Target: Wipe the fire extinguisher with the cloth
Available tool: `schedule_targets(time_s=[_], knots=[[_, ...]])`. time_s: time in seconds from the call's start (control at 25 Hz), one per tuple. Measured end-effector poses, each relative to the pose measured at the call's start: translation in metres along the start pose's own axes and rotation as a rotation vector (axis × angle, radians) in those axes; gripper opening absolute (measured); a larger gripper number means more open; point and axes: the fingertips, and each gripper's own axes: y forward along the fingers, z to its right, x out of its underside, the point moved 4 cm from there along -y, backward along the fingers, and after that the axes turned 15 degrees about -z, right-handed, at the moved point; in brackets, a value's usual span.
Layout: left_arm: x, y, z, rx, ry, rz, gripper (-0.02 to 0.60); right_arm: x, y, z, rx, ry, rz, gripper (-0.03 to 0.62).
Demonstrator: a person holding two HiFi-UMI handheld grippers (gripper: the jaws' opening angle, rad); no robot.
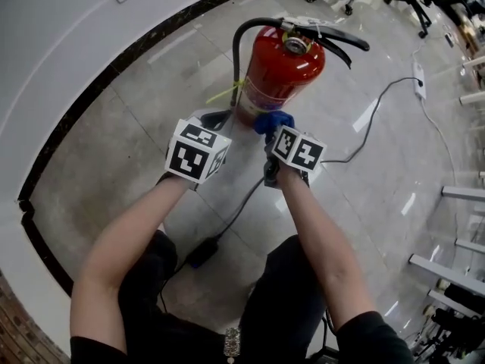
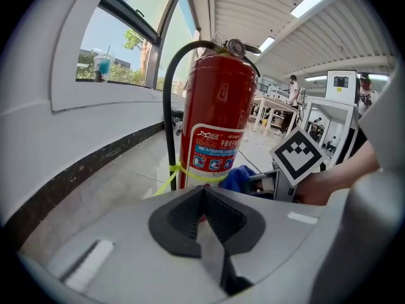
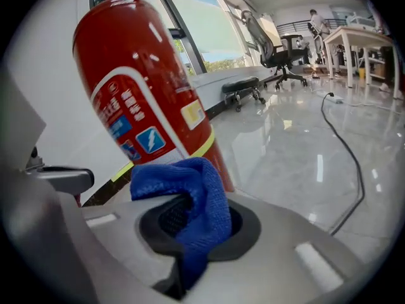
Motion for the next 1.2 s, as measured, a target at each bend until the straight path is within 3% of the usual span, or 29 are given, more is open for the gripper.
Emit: schedule_targets(time_s=[0.24, 0.52, 0.92, 1.2], knots=[[0.009, -0.007, -0.009, 0.007, -0.012, 0.035, 0.006, 0.019, 0.03, -0.05, -0.102, 0.142, -0.037, 0.029], [0.018, -0.02, -0.04, 0.002, -0.079, 0.068, 0.006, 0.001, 0.063, -0.093, -0.189, 0.243, 0.046, 0.029], [0.025, -0.005, -0.028, 0.05, -0.054, 0.024, 0.006, 0.019, 0.046, -0.063, -0.079, 0.113, 0.001, 0.029], [0.012, 0.015, 0.001, 0.096, -0.012, 0.002, 0.006, 0.022, 0.023, 0.004, 0.07, 0.04, -0.026, 0.029]])
